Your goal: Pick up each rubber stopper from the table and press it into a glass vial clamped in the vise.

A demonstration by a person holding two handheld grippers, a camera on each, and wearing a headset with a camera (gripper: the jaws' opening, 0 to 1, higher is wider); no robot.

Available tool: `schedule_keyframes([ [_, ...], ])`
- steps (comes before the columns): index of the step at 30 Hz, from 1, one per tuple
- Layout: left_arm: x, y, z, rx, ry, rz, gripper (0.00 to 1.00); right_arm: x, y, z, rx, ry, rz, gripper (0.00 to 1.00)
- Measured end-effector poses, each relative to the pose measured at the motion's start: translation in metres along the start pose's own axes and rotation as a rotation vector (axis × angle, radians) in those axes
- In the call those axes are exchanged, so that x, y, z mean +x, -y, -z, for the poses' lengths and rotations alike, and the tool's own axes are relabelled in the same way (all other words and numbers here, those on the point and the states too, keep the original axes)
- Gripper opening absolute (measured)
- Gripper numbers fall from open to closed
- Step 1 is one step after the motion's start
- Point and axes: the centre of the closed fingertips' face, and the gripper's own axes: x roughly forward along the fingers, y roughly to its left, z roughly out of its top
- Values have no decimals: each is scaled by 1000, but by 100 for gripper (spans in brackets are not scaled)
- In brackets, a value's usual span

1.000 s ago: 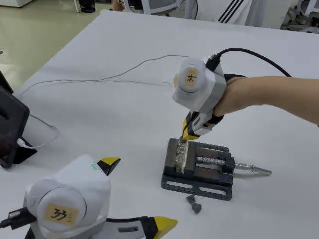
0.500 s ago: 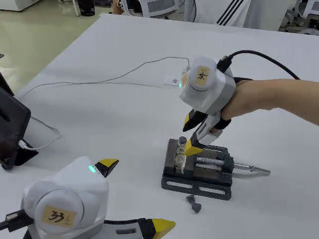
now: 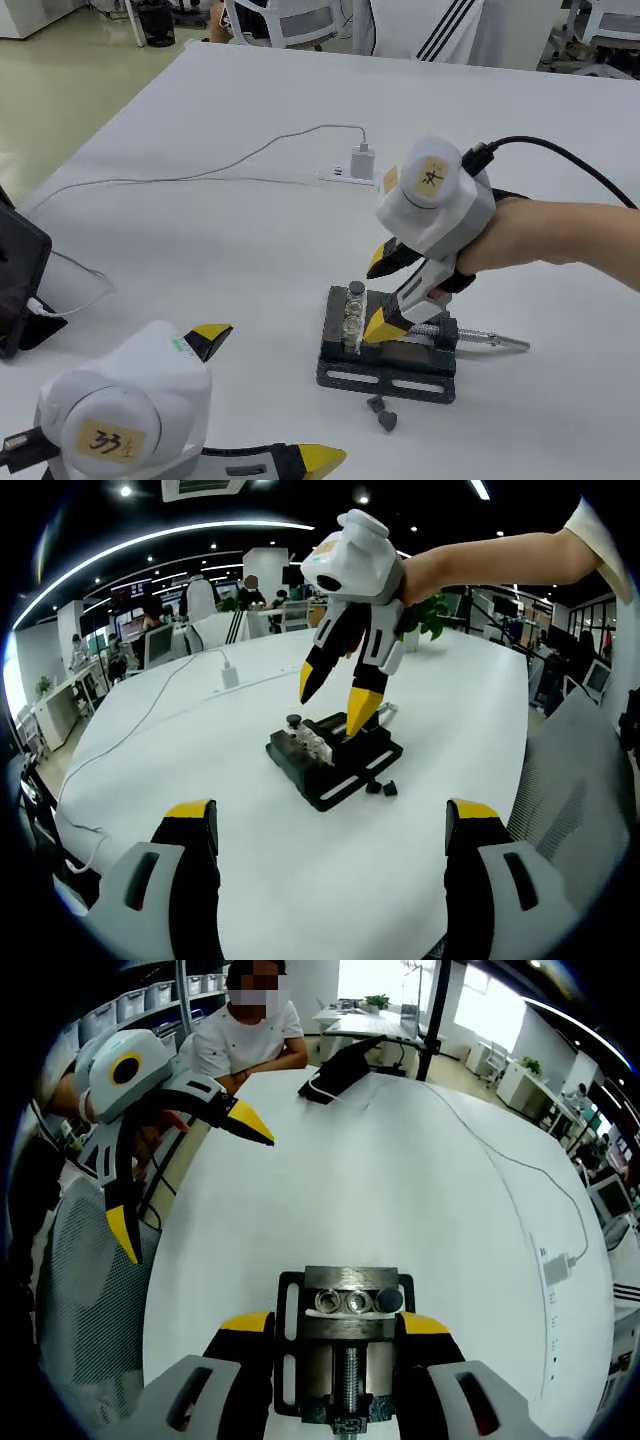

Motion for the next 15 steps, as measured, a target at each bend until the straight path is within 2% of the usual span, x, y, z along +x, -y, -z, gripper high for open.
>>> schedule_keyframes([
  [3,-1,-1,1,13,-5,4,93,-5,-7,0,34,35,18,44],
  [5,-2,-2,1,15,-6,6,93,-9,-12,-1,65,72,32,43],
  [7,-4,-3,1,22,-6,5,93,-12,-18,-1,131,128,49,41],
  [9,-5,-3,0,25,-3,7,93,-13,-28,2,160,160,44,40],
  [13,-7,-2,-2,33,1,9,93,-13,-42,14,190,164,64,39],
  [15,-7,-2,-1,34,3,11,93,-12,-50,17,227,194,74,39],
])
